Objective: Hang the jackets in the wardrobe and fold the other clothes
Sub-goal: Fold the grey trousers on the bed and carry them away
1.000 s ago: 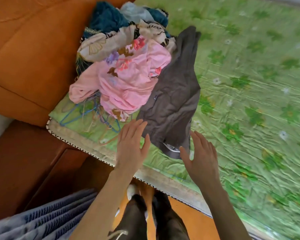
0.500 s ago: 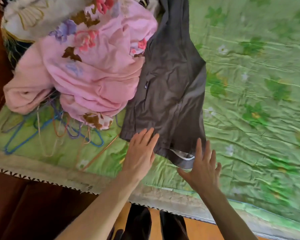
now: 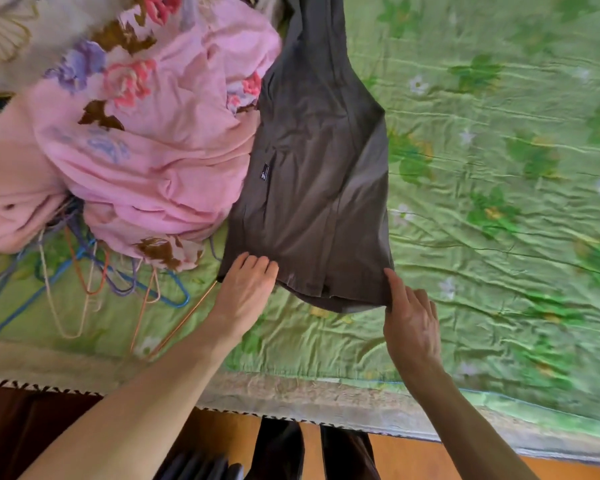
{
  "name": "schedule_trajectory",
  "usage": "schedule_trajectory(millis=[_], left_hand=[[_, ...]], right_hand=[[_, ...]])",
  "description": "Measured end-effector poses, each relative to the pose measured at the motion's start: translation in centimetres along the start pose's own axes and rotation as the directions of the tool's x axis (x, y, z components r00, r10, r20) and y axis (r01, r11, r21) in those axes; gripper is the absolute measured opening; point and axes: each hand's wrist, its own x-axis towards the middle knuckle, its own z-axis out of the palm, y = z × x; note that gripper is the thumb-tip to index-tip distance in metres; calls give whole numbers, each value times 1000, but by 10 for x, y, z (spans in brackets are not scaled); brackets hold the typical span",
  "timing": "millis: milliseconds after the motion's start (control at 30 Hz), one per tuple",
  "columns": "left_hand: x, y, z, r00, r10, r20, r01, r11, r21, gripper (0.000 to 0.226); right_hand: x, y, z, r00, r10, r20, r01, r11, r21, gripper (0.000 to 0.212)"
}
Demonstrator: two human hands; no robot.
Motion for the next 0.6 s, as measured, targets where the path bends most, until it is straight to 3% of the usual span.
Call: schedule_trajectory(millis=[200,367,467,600], left_hand=[[-1,-7,-98,996,63,-67,-66,997,-44,42],[-5,2,-198,988,62,-144,-62,998,9,31],[-5,11,-256,981,105,-163,-108,994,-10,39],[-1,21,-331,966,131,-222,-138,990,-16,31]], right_hand=[[13,16,-89,995,-43,-88,44,999,7,61],[19,18,-191,996,-65,-65,74,986,148,61],[22,26,-249,992,-31,-123,53,982,180,56],[28,46,-323,977,-46,-207,87,978,191,41]])
